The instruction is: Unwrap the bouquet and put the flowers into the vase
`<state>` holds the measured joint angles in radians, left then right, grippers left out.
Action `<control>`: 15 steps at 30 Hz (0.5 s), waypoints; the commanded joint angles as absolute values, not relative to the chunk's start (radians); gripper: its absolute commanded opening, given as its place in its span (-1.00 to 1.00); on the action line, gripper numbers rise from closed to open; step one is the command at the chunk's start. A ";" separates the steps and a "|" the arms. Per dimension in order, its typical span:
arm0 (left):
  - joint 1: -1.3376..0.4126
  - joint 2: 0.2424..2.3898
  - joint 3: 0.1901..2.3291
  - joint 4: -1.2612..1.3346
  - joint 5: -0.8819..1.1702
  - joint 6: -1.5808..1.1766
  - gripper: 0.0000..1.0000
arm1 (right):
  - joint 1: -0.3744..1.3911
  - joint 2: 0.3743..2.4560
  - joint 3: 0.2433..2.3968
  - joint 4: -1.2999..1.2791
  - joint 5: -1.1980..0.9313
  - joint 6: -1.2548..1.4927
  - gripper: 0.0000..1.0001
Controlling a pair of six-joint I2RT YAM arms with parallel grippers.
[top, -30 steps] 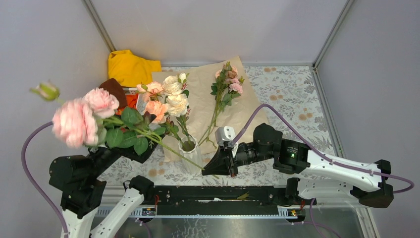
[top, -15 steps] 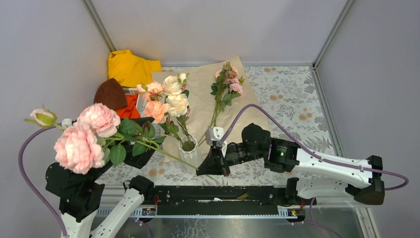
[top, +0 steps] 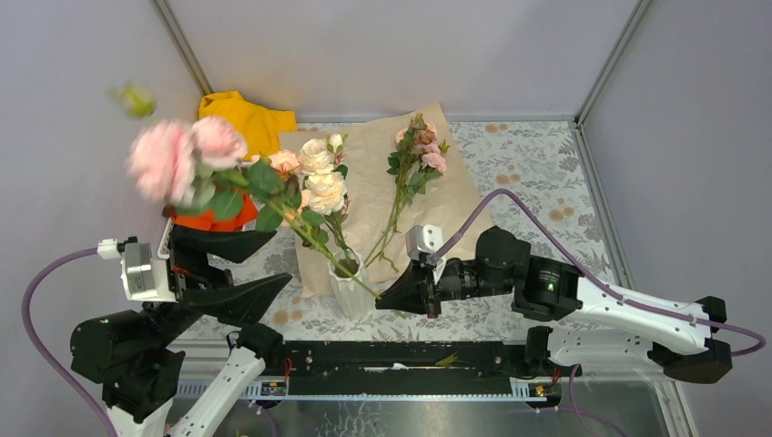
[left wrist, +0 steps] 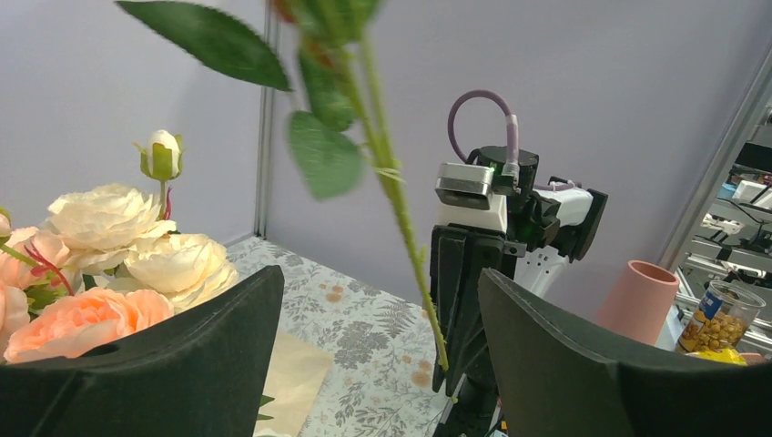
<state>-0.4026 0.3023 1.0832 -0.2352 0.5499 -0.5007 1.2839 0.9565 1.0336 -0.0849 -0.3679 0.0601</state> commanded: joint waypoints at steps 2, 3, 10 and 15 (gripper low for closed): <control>-0.396 0.301 1.092 -0.188 0.577 -0.509 0.72 | 1.289 0.975 1.084 -0.053 -0.348 0.060 -1.00; -0.396 0.302 1.091 -0.186 0.572 -0.510 0.72 | 1.289 0.985 1.085 -0.046 -0.357 0.063 -1.00; -0.396 0.326 1.071 -0.169 0.543 -0.508 0.75 | 1.301 1.067 1.085 0.040 -0.453 0.116 -1.00; -0.396 0.351 1.086 -0.166 0.504 -0.495 0.76 | 1.336 1.081 1.072 0.064 -0.460 0.124 -1.00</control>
